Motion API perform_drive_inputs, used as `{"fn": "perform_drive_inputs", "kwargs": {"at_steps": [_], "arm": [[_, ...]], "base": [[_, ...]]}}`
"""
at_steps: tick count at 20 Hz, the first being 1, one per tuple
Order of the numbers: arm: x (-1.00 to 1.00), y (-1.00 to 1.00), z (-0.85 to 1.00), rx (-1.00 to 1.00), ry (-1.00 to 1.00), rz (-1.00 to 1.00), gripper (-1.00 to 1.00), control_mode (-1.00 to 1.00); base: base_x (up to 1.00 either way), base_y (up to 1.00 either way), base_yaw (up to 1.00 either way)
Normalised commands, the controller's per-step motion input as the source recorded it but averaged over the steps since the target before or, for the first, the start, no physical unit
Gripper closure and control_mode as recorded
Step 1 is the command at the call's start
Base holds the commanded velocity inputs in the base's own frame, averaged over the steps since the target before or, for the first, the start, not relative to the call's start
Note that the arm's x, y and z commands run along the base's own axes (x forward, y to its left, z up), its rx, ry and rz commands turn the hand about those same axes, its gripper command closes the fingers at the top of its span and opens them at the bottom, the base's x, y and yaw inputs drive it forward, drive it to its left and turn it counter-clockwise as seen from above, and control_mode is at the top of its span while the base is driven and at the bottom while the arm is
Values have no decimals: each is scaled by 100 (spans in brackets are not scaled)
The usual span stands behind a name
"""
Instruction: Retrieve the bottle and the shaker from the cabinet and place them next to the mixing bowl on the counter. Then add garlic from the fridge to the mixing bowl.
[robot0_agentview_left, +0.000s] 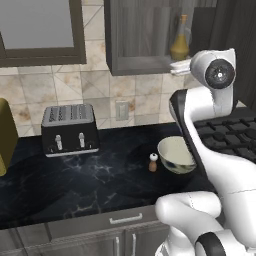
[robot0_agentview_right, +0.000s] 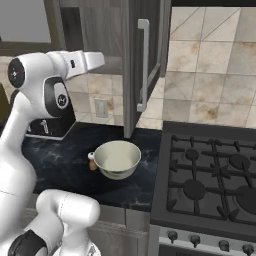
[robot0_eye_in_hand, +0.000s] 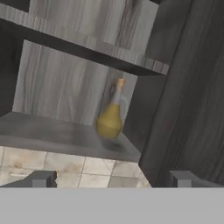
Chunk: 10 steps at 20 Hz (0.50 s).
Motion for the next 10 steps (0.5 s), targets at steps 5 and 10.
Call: {"fn": "perform_drive_inputs", "kwargs": {"at_steps": [5, 10], "arm": [[17, -12, 15, 13, 5, 0, -100, -100], [9, 0, 34, 11, 0, -3, -100, -100]], "base": [[0, 0, 0], [0, 0, 0]]}}
